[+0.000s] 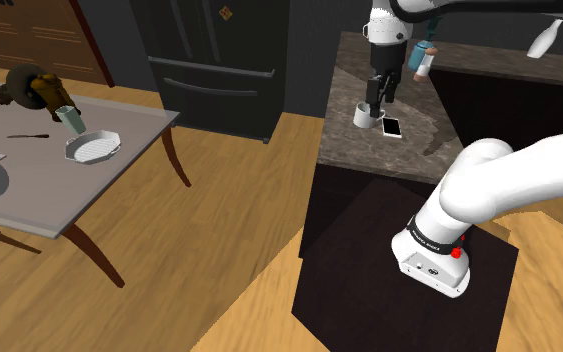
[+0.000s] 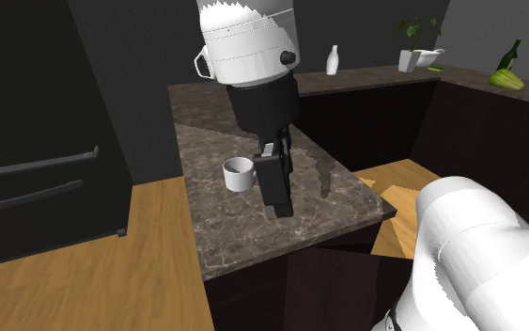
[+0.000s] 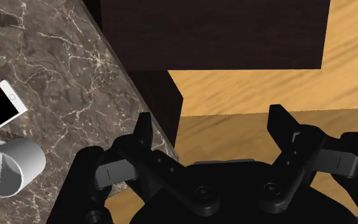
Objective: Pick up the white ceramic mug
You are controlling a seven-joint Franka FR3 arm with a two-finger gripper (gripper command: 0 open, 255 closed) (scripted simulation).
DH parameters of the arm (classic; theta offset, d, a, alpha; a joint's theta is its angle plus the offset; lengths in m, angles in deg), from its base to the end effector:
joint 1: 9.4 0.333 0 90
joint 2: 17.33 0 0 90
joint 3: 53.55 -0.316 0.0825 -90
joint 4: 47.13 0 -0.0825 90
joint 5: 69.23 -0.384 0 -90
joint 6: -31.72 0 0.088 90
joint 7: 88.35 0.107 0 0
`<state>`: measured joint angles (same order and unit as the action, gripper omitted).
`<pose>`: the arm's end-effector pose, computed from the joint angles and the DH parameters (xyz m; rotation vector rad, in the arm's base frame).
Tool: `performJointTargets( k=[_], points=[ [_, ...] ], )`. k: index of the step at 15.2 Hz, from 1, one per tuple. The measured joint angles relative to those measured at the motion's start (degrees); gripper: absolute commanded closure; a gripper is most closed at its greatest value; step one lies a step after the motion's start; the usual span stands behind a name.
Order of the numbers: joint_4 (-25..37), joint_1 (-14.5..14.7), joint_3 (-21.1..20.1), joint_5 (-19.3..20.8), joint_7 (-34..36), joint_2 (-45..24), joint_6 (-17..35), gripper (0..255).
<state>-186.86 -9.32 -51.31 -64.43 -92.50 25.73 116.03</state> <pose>0.2982 -0.0231 0.5342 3.0758 0.0752 -0.3375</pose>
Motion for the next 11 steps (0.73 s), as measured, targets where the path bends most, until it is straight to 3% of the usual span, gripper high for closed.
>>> performJointTargets(
  k=[4,11],
  points=[
    [-0.7,-0.9,1.8,1.5,-1.3,-2.0,3.2,0],
    [-1.1,-4.0,8.5,6.0,-6.3,-10.8,14.6,0]
  ],
)
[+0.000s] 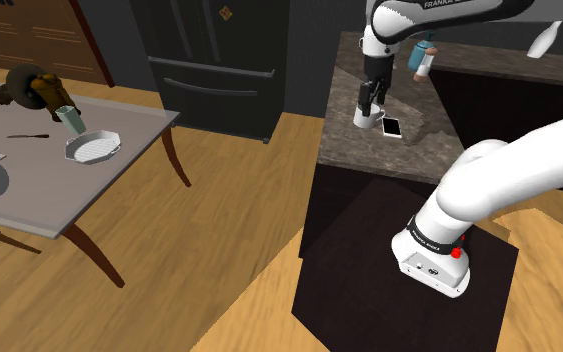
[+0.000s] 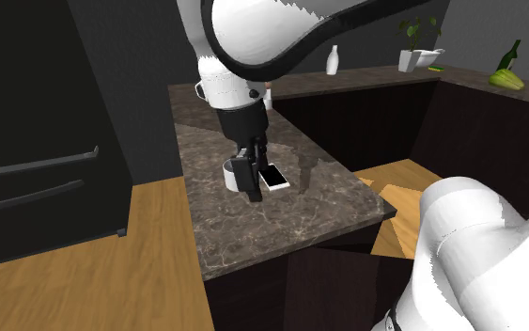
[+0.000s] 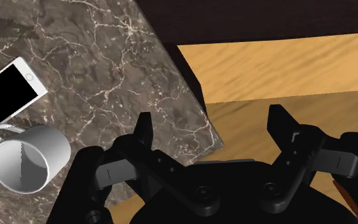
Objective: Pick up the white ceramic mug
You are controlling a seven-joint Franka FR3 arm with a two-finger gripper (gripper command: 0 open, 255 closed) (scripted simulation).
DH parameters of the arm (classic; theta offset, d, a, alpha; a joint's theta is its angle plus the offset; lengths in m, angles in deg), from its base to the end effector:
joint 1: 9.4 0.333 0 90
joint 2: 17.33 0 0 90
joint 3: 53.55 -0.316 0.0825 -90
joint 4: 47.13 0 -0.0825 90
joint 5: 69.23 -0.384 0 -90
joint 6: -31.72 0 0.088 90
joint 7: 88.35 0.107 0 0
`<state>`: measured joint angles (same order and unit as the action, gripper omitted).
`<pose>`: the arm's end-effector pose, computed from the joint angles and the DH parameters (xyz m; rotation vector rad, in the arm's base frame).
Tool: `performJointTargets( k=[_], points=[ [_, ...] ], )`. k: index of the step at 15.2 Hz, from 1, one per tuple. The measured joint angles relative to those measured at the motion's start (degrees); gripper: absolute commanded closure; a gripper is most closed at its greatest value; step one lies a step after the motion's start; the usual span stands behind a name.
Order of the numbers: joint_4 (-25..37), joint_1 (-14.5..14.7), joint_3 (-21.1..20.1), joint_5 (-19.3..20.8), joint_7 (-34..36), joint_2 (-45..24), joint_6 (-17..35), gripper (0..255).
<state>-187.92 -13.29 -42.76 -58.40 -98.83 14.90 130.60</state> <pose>0.3455 -0.1127 0.4762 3.0813 0.0149 -0.2893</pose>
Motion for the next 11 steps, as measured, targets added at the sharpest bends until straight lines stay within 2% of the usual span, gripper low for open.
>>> performJointTargets(
  k=[5,11],
  points=[
    [1.9,-1.9,4.8,1.8,-3.9,-7.7,7.5,0],
    [7.1,-3.3,10.1,1.0,-9.0,-19.3,15.8,0]
  ],
)
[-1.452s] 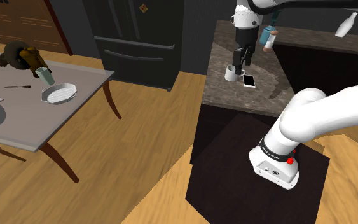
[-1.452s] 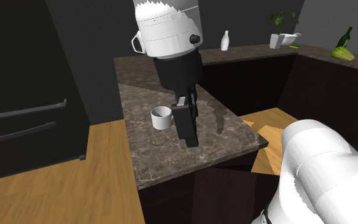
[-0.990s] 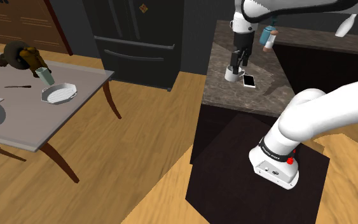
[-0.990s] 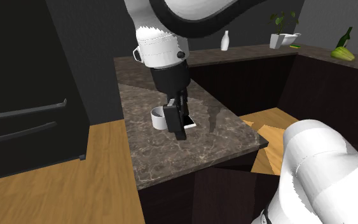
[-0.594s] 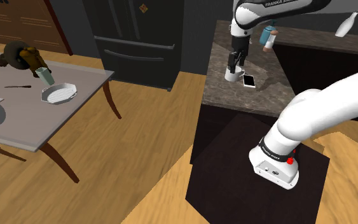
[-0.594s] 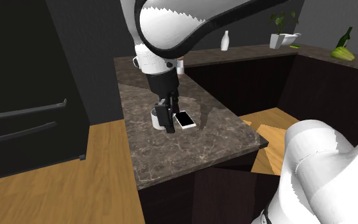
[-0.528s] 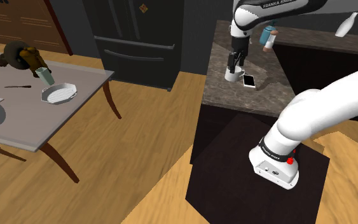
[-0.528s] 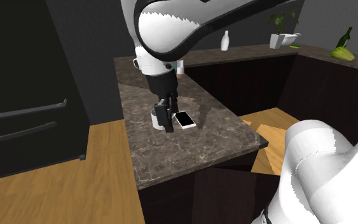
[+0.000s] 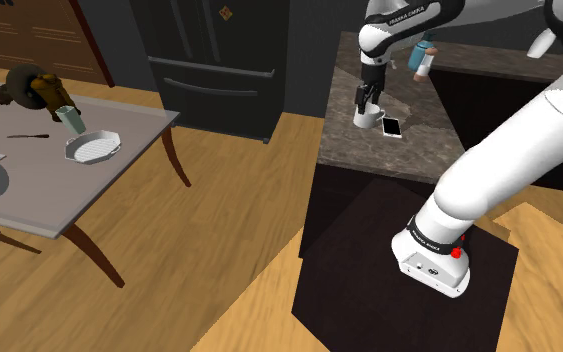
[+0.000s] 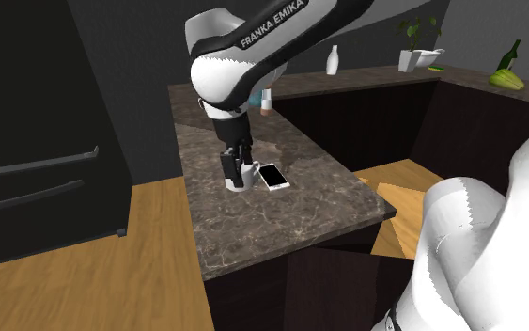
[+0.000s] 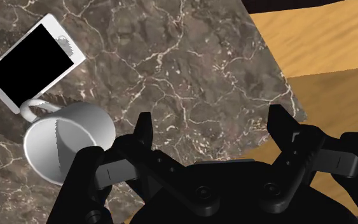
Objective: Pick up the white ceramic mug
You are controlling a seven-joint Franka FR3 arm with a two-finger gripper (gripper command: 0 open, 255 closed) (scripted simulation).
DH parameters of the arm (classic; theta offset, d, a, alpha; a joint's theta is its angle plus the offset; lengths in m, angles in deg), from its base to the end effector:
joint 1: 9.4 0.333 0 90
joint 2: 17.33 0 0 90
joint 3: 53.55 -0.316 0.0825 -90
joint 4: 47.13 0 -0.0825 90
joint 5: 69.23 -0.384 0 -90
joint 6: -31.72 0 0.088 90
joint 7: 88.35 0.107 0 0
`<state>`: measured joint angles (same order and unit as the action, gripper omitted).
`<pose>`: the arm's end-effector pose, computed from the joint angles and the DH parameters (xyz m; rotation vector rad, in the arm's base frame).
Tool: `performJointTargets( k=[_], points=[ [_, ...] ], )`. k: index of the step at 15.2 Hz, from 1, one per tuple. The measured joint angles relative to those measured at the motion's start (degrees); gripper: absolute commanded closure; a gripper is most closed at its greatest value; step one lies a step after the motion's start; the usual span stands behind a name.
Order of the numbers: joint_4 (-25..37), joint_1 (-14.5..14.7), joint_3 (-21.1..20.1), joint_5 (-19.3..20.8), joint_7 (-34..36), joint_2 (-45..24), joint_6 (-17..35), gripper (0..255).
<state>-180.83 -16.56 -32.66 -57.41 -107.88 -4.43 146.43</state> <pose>0.3991 -0.2294 0.4112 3.0852 -0.0586 -0.2278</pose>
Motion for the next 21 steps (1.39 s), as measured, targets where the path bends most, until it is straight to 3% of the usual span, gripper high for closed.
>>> performJointTargets(
  k=[8,13,21],
  points=[
    [9.9,-2.5,4.7,-6.5,-8.5,-16.6,8.2,0],
    [18.8,-5.9,5.3,-12.7,-14.4,-27.6,10.5,0],
    [18.8,-7.5,4.5,-15.5,-16.3,-32.7,15.4,0]
  ],
)
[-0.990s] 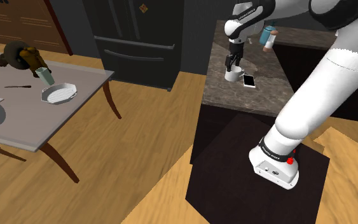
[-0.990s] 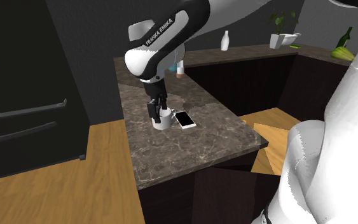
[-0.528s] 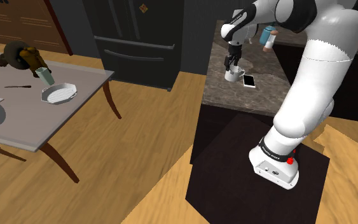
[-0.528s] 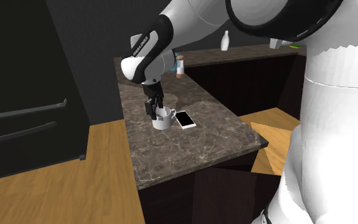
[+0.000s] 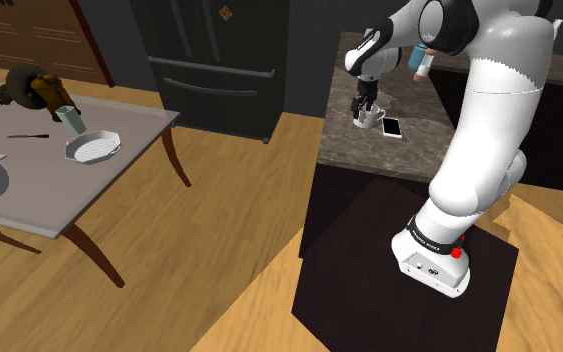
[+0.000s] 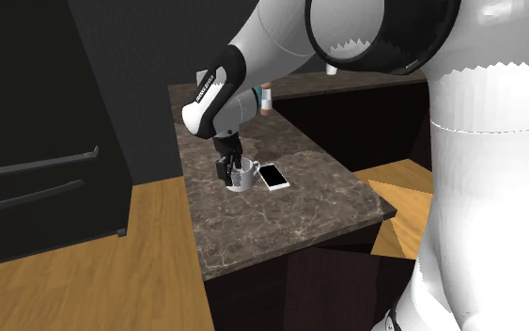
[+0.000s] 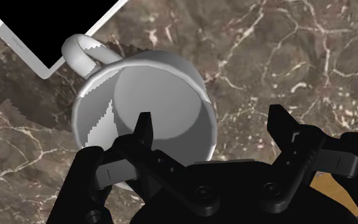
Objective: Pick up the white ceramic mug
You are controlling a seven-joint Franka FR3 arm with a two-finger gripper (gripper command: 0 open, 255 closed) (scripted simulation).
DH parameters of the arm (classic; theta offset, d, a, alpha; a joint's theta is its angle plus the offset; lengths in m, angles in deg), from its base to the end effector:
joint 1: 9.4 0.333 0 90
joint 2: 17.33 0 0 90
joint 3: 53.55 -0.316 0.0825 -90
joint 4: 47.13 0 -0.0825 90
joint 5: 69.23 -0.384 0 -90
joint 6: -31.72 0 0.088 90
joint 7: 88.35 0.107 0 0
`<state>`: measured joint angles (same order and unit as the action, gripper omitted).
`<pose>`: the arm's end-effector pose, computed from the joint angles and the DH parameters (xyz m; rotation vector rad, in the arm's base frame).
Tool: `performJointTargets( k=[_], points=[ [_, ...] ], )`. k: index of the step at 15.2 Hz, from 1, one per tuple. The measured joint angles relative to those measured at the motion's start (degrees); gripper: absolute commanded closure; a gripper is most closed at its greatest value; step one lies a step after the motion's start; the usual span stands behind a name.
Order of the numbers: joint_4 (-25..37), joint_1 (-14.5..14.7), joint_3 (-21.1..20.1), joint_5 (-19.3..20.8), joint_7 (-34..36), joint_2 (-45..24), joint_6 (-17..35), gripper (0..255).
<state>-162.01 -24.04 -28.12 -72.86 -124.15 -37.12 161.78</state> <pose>0.4627 -0.3761 0.2962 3.0840 -0.1495 -0.1487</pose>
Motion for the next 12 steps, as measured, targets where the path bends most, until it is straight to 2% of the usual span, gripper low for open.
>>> performJointTargets(
  k=[1,12],
  points=[
    [-0.1,0.0,-0.1,-0.1,0.0,-0.2,0.2,255],
    [0.0,0.0,-0.1,-0.1,0.0,-0.1,0.2,255]
  ],
)
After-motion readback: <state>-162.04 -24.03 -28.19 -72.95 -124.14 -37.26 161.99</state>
